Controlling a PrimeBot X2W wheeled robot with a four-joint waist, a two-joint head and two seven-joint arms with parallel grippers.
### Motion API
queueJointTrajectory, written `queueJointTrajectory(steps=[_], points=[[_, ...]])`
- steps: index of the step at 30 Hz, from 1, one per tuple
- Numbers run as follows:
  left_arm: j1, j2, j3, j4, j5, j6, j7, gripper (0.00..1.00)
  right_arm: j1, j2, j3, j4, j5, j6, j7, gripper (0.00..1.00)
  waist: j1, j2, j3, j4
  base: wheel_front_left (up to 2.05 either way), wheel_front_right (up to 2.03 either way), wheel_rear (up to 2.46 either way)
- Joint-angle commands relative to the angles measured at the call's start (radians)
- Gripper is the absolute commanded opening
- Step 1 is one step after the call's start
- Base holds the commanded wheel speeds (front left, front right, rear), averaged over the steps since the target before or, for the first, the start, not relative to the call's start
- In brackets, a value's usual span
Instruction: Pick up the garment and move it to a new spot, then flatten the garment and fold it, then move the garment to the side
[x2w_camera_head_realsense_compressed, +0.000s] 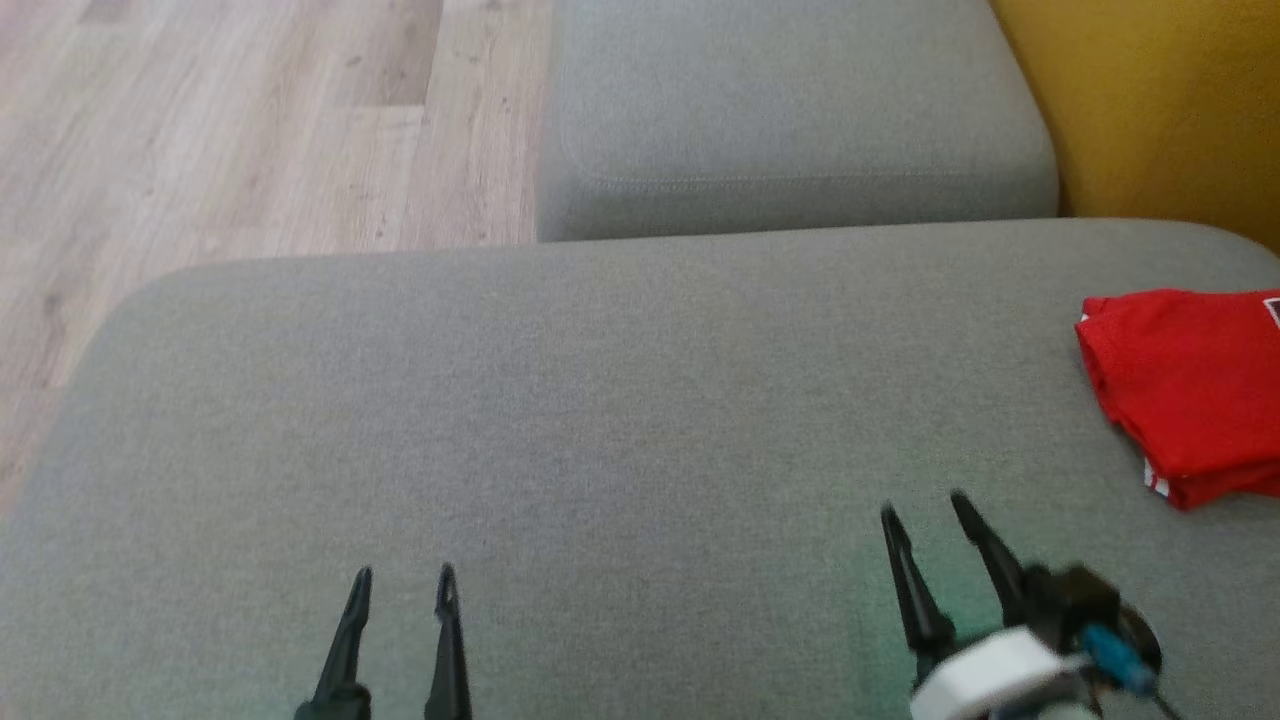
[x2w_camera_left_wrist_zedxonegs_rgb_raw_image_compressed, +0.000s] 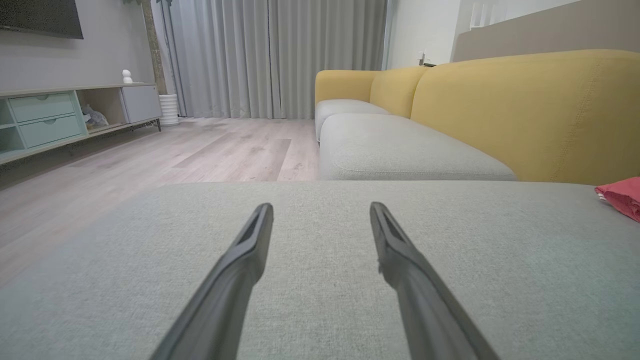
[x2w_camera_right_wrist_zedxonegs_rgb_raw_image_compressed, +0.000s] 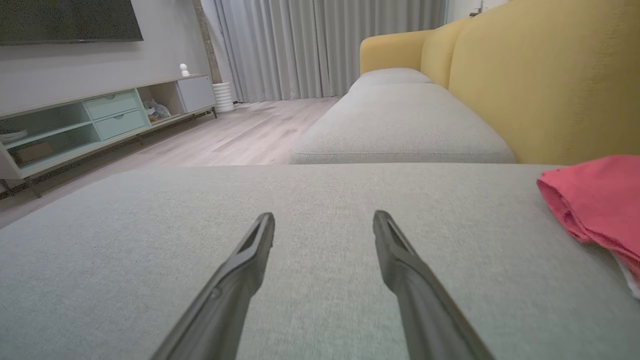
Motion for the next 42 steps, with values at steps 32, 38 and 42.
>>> queueJointTrajectory(steps=[32, 38, 42], points=[[0.002, -0.003, 0.095, 0.017, 0.061, 0.01, -0.005, 1.0, 0.058, 0.005, -0.044, -0.15, 0.01, -0.001, -0.011, 1.0, 0.0002, -0.0001, -0.057, -0.029, 0.0, 0.0, 0.0], [0.04, 0.001, 0.051, 0.098, 0.037, -0.001, 0.003, 0.0, 0.108, 0.007, -0.062, -0.065, 0.026, 0.0, 0.004, 0.0, 0.0003, -0.0001, -0.055, -0.029, 0.0, 0.0, 0.0], [0.03, 0.003, 0.058, 0.097, -0.015, -0.009, 0.012, 0.0, 0.101, 0.006, -0.068, -0.069, 0.075, 0.0, 0.015, 0.0, 0.0003, -0.0001, -0.05, -0.029, 0.0, 0.0, 0.0]])
